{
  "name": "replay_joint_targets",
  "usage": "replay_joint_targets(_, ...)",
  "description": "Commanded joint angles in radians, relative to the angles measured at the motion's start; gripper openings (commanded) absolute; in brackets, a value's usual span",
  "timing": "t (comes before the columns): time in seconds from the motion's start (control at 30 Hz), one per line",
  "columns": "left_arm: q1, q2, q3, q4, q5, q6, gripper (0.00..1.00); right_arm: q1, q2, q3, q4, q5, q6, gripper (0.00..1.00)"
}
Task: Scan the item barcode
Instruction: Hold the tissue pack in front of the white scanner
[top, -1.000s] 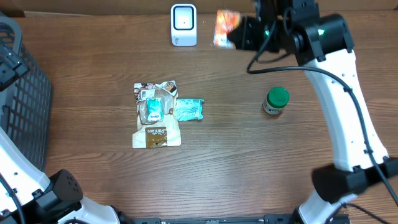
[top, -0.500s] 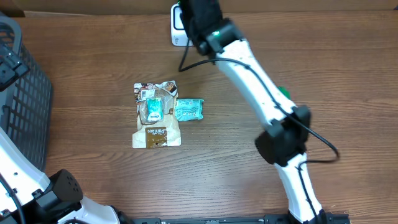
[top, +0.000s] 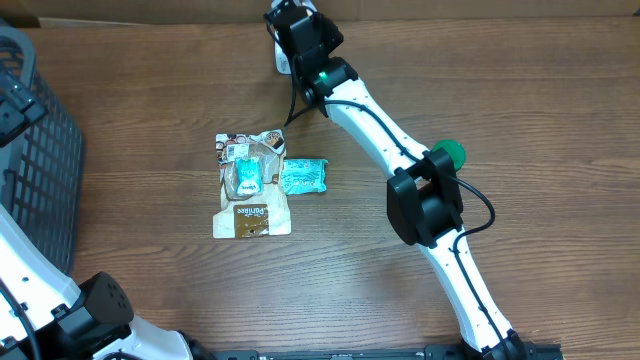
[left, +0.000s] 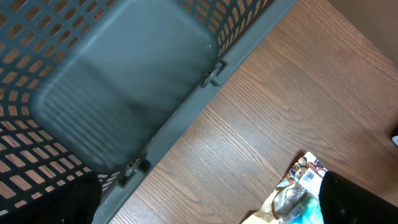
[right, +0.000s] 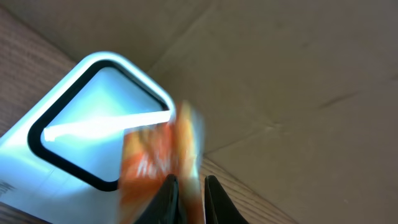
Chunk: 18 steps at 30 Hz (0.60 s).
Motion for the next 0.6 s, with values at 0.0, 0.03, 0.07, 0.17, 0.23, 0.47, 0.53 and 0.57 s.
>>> replay_joint_targets(0.0,0.0,-0.005,-0.005,0.001,0.001,-0.01,1.0,-0.002,0.003,0.0,0.023,-0.024,-0.047,0.12)
replay_joint_targets(0.03,0.0,-0.005,-0.005,0.002,0.001,-0.01,1.0,-0.002,0.003,0.0,0.025,-0.033,-0.047,0.12)
replay_joint_targets(0.07,0.0,-0.005,-0.005,0.002,0.001,-0.01,1.0,-0.002,0.003,0.0,0.03,-0.035,-0.047,0.12)
replay_joint_targets(0.17,0.0,-0.005,-0.005,0.002,0.001,-0.01,1.0,-0.001,0.003,0.0,0.039,-0.035,-0.046,0.12)
replay_joint_targets(0.23,0.0,-0.005,-0.005,0.002,0.001,-0.01,1.0,0.0,0.003,0.0,0.038,-0.035,-0.046,0.11)
replay_joint_targets(0.47,0.0,-0.005,-0.005,0.001,0.001,-0.01,1.0,0.005,-0.012,0.003,-0.006,0.06,0.307,0.1)
replay_joint_targets(0.53,0.0,-0.005,-0.005,0.002,0.001,-0.01,1.0,-0.003,-0.034,0.003,-0.064,-0.023,0.41,0.1)
replay_joint_targets(0.57,0.0,-0.005,-0.005,0.001,0.001,-0.01,1.0,-0.009,-0.047,0.003,-0.089,-0.059,0.468,0.1)
